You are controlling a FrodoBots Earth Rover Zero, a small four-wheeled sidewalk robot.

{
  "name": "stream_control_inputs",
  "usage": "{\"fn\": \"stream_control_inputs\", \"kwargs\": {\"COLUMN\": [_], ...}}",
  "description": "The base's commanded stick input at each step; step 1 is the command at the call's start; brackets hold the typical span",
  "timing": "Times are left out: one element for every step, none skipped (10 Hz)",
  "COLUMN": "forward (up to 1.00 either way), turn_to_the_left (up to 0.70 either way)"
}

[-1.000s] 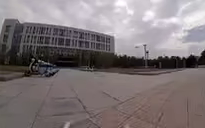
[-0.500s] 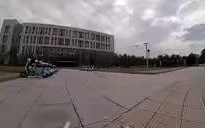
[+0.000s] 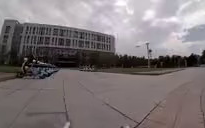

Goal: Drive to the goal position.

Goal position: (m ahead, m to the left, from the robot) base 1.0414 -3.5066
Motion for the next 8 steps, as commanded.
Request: {"fn": "stream_control_inputs", "kwargs": {"forward": [0.70, 0.70, 0.70, 0.70, 0.70, 0.70, 0.70, 0.70], "turn_to_the_left": [0.00, 0.00, 0.00, 0.00, 0.00, 0.00, 0.00, 0.00]}}
